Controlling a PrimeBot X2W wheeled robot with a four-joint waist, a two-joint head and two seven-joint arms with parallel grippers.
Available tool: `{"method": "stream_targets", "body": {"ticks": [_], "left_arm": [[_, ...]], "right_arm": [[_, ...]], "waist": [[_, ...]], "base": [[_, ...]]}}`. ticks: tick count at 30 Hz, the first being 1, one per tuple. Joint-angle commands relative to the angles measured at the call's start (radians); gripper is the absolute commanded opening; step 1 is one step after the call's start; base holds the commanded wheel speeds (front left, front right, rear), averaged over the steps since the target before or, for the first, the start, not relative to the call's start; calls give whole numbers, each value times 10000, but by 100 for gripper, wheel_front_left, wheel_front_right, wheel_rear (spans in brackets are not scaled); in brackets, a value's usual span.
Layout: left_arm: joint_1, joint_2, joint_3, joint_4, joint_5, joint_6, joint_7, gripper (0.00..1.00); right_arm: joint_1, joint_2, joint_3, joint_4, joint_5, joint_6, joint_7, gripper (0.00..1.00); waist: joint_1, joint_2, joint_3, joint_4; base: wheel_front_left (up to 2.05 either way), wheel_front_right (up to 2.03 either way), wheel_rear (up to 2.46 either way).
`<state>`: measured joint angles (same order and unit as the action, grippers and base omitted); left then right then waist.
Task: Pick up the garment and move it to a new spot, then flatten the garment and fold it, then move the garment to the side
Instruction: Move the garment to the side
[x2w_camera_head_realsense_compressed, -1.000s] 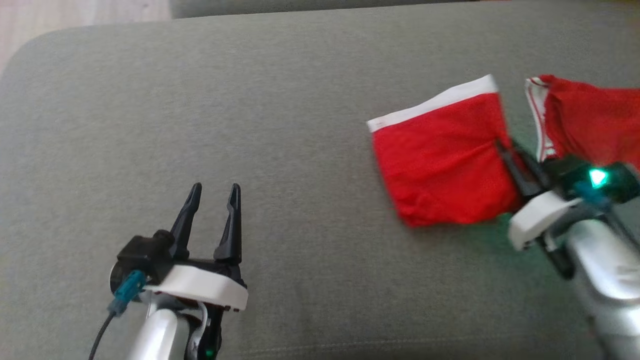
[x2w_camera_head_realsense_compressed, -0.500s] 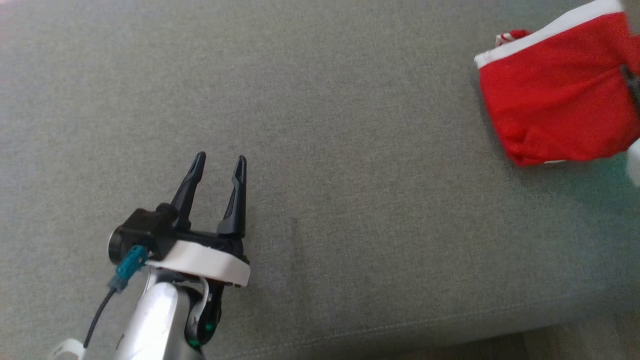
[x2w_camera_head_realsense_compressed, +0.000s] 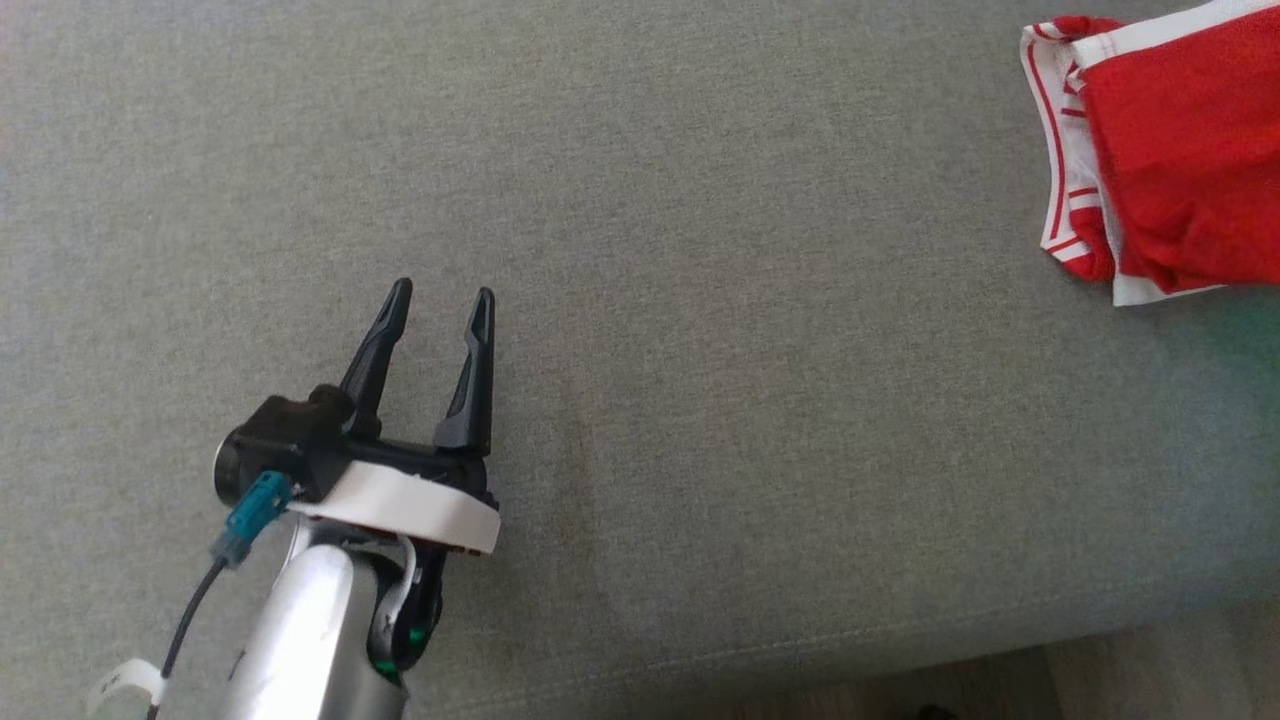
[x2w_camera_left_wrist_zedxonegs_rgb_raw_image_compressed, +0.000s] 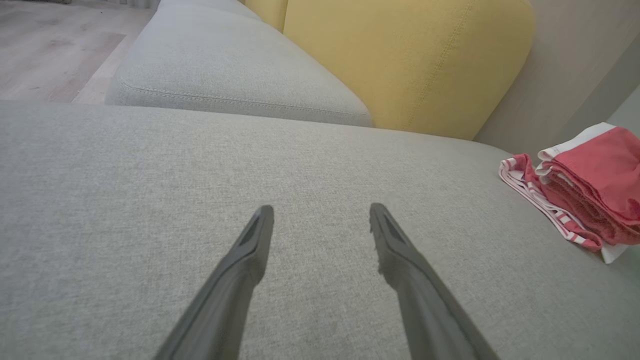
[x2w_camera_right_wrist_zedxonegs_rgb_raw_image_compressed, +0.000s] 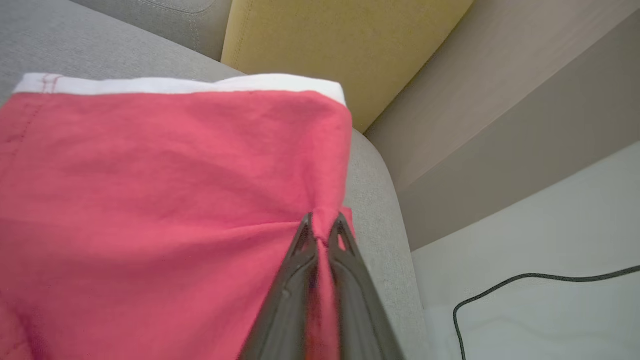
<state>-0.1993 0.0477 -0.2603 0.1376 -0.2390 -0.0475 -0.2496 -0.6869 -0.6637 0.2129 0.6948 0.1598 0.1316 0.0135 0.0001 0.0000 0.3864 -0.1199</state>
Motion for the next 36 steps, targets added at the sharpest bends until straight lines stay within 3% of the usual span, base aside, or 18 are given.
{"method": "stream_targets", "body": {"ticks": [1,6,7,8,9,23,29,36], "left_arm": [[-319,26,293,-268,58,-38,-122,100],[-379,26,333,-201,77,-72,-122,100],[-387,26,328,-179,77,-79,-122,100],[-392,26,322,-158,75,-86,-122,100],[-395,26,318,-138,72,-92,-122,100],[-302,26,350,9,-140,-54,-122,100],[-69,26,381,-141,-407,114,-122,100],[293,26,522,-427,-574,316,-122,100]], "right_arm": [[-9,-264,-104,-178,-88,-9,23,0],[65,68,-648,-336,-133,-9,204,0],[87,160,-746,-392,-107,-9,221,40],[110,235,-832,-443,-95,-9,253,96],[128,299,-923,-498,-89,-9,281,100],[303,1219,-1632,-2580,-133,-9,648,100],[810,2519,-1505,-4140,238,-9,415,100],[2346,4003,-1377,-5195,462,-9,-637,100]], "waist": [[-1,0,36,0],[-1,0,146,-35],[-1,0,155,-42],[-1,0,156,-47],[-1,0,152,-52],[-1,0,-434,-27],[-1,0,-1265,137],[-1,0,-2149,511]], "base": [[0,0,0],[0,0,0],[0,0,0],[0,0,0],[0,0,0],[0,0,0],[0,0,0],[0,0,0]]}}
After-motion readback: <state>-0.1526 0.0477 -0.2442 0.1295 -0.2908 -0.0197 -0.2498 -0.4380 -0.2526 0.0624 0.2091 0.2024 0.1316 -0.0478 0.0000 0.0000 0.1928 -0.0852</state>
